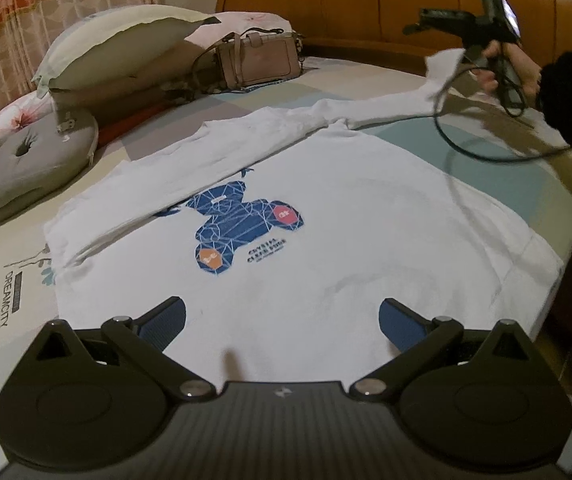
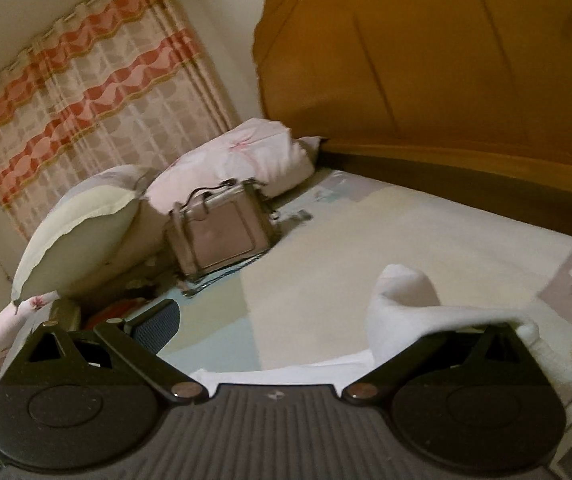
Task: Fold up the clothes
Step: 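Close the right gripper on the white sleeve cuff, then lift the cuff with the right gripper and fold the sleeve over the body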
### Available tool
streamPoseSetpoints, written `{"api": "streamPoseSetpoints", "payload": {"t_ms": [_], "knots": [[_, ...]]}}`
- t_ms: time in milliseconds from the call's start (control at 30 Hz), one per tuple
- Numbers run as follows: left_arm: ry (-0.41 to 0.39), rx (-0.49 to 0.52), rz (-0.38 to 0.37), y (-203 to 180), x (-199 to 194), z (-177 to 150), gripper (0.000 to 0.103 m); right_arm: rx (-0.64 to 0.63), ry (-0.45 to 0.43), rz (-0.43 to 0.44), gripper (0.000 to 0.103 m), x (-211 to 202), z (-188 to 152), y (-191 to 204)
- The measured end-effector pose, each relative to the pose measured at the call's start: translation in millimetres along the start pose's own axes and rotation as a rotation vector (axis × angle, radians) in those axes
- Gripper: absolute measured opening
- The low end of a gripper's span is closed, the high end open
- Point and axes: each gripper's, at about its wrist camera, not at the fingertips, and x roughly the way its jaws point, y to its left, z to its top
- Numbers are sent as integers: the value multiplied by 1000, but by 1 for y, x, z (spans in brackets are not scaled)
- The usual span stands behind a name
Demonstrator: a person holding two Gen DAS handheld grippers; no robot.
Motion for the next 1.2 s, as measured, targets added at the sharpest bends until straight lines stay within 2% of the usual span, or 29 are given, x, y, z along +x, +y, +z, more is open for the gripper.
{"api": "streamPoseSetpoints", "payload": {"t_ms": [267, 400, 533, 800, 1200], "knots": [[26, 22, -99, 25, -9, -6, 102, -103, 65, 2, 103, 16, -3, 67], [28, 32, -121, 34, -15, -7, 102, -134, 86, 2, 103, 24, -6, 98], [40, 50, -208, 39, -18, -10, 102, -159, 105, 0, 103, 36, -13, 124], [27, 100, -230, 42, -32, -10, 102, -194, 137, 13, 103, 63, -30, 173], [61, 93, -242, 44, -42, -19, 102, -274, 189, 132, 103, 97, -67, 250]]}}
